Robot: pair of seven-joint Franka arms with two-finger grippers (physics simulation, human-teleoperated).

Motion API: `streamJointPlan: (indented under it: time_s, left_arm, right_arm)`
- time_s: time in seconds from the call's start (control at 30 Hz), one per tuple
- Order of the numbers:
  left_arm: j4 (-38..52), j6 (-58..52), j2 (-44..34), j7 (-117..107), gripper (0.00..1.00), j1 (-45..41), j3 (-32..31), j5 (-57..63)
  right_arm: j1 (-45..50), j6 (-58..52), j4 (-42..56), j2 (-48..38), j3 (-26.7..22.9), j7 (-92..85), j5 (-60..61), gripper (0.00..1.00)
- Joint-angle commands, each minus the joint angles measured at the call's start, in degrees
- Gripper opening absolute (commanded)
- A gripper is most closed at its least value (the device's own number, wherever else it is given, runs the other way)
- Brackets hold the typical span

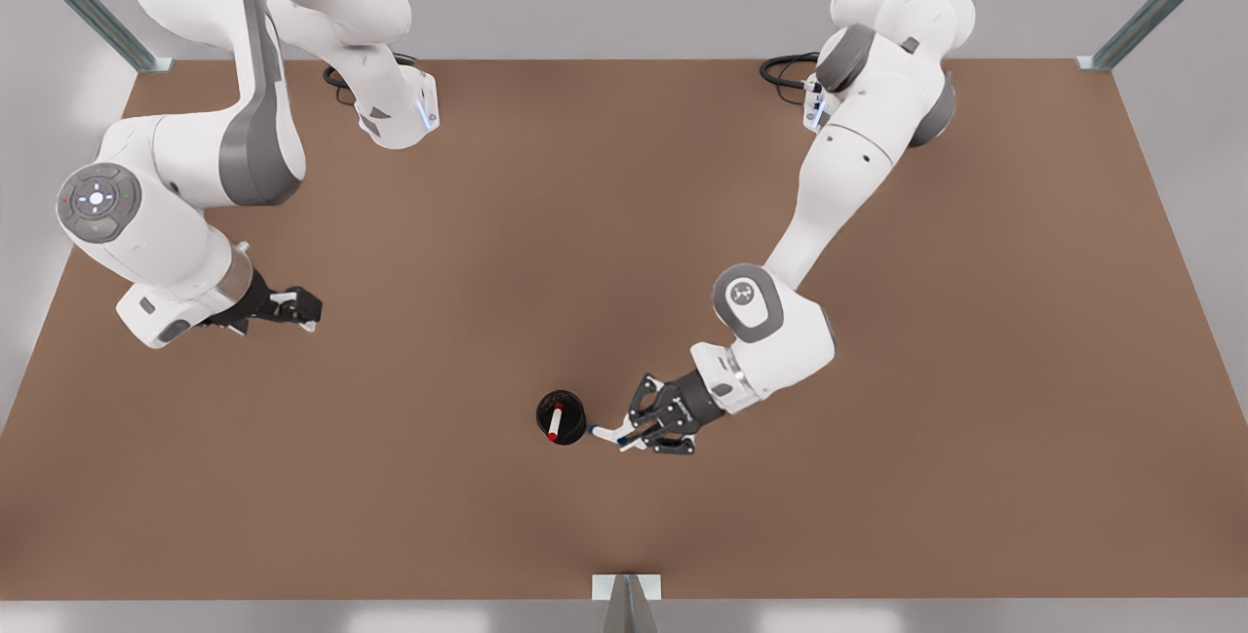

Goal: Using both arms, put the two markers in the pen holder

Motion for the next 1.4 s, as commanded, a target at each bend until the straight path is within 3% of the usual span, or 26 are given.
streamJointPlan:
  time_s: [0.0,0.87,1.1,1.13,1.17,1.3,1.37]
  left_arm:
    - [0.2,6.6,0.1,7.4,0.21,-0.5,-0.1,-0.7]
    - [-2.2,8.7,2.6,0.4,0.21,-6.9,0.5,-0.4]
    - [-2.7,9.2,2.8,0.9,0.21,-9.3,3.5,-0.1]
    - [-2.7,9.2,2.7,0.9,0.49,-10.0,4.6,-0.2]
    - [-2.6,9.1,2.4,0.8,1.00,-10.0,5.1,1.5]
    - [-2.7,9.1,2.5,-1.6,1.00,-11.1,6.0,5.0]
    - [-2.7,7.7,2.0,-17.8,1.00,-11.1,8.9,17.8]
  right_arm:
    - [0.0,-1.3,0.1,-0.1,-0.1,1.8,-0.1,1.00]
    - [-0.6,-1.2,0.1,0.0,-0.3,0.5,0.2,1.00]
    - [-0.6,-1.2,0.1,0.0,-0.3,0.4,0.2,1.00]
    - [-0.7,-1.3,0.1,0.0,-0.3,0.4,0.2,1.00]
    - [-0.7,-1.2,0.1,0.0,-0.3,0.2,0.2,1.00]
    - [-0.6,-1.2,0.1,0.0,-0.3,0.2,0.2,1.00]
    - [-0.6,-1.3,0.1,0.0,-0.3,0.2,0.2,1.00]
